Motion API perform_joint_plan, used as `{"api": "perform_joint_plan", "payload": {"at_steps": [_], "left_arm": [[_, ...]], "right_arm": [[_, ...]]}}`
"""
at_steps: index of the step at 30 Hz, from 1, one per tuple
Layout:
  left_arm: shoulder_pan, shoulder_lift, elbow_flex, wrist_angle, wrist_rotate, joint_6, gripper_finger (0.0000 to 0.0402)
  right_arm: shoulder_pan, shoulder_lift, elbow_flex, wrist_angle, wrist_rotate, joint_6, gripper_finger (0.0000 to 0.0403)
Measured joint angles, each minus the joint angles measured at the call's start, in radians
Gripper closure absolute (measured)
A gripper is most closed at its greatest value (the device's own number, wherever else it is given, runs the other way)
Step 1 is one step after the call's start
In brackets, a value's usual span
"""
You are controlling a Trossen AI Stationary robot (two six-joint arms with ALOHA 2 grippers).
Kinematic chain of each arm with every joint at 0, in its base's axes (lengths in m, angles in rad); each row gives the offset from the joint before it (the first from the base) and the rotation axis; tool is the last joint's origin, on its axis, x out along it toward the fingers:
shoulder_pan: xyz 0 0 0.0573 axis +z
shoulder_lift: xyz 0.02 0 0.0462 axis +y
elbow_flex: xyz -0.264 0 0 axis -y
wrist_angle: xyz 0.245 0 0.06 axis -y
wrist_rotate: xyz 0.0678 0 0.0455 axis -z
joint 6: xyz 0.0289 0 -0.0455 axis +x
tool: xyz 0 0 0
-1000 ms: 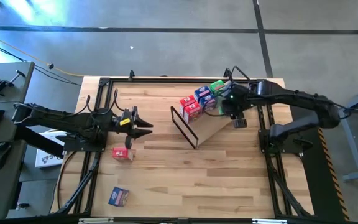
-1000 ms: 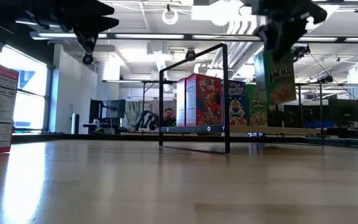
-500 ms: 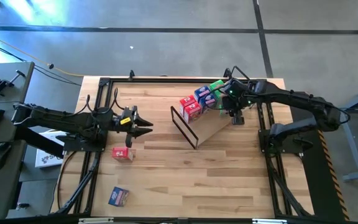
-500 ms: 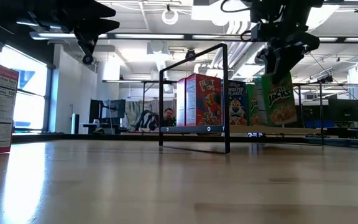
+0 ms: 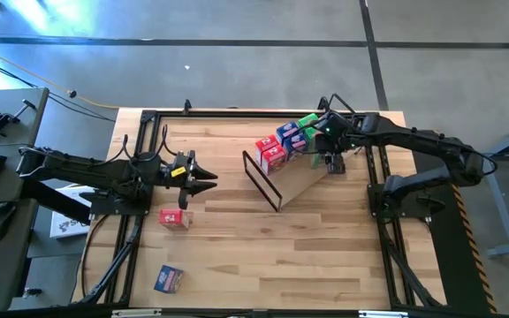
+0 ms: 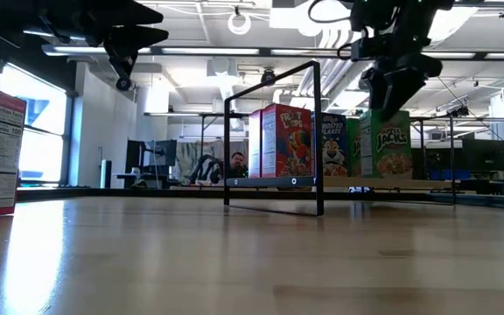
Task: Stack cereal on shelf
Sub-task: Put the green cereal box on the shelf aligned with the other green cereal boxes
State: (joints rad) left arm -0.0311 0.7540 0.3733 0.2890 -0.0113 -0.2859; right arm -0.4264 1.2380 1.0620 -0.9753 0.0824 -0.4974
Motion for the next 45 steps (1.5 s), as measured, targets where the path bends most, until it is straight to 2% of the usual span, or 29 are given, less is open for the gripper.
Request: {"api": "perform_joint_plan", "payload": {"at_steps": [7, 9, 12, 16, 20, 23, 25, 27, 30, 33, 36, 45], "left_arm": [[0.000, 0.000, 0.000, 0.002, -0.016, 0.008, 0.0284], [0.000, 0.011, 0.000, 0.010, -0.035, 0.004, 0.0284], [0.000, 0.035, 0.000, 0.034, -0.039, 0.000, 0.0290], [0.000, 0.080, 0.000, 0.078, -0.038, 0.032, 0.0317], [0.018, 0.118, 0.000, 0.074, -0.024, 0.059, 0.0354], [0.050, 0.146, 0.000, 0.065, 0.047, 0.003, 0.0387], [0.073, 0.163, 0.009, 0.065, 0.100, -0.047, 0.0398], [0.086, 0.176, 0.022, 0.066, 0.145, -0.068, 0.0399], [0.083, 0.188, 0.043, 0.066, 0.181, -0.037, 0.0401], [0.084, 0.188, 0.064, 0.048, 0.210, -0.026, 0.0401], [0.091, 0.188, 0.077, 0.013, 0.212, -0.026, 0.0401], [0.093, 0.188, 0.077, -0.025, 0.212, -0.026, 0.0401]], "right_arm": [[0.050, -0.001, 0.100, -0.030, 0.025, 0.010, 0.0151], [0.079, -0.002, 0.150, -0.064, 0.036, 0.078, 0.0152], [0.117, -0.003, 0.201, -0.136, 0.043, 0.300, 0.0164], [0.188, -0.016, 0.158, -0.202, 0.073, 0.605, 0.0220], [0.283, -0.029, 0.017, -0.142, 0.128, 0.819, 0.0312], [0.330, -0.029, -0.082, -0.063, 0.154, 0.927, 0.0381], [0.342, -0.029, -0.142, 0.009, 0.184, 0.983, 0.0394], [0.342, -0.029, -0.190, 0.063, 0.214, 1.038, 0.0384], [0.331, -0.029, -0.248, 0.126, 0.253, 1.081, 0.0378], [0.309, -0.029, -0.288, 0.168, 0.269, 1.091, 0.0389], [0.285, -0.029, -0.319, 0.215, 0.279, 1.052, 0.0400], [0.228, -0.029, -0.334, 0.274, 0.304, 0.944, 0.0402]]}}
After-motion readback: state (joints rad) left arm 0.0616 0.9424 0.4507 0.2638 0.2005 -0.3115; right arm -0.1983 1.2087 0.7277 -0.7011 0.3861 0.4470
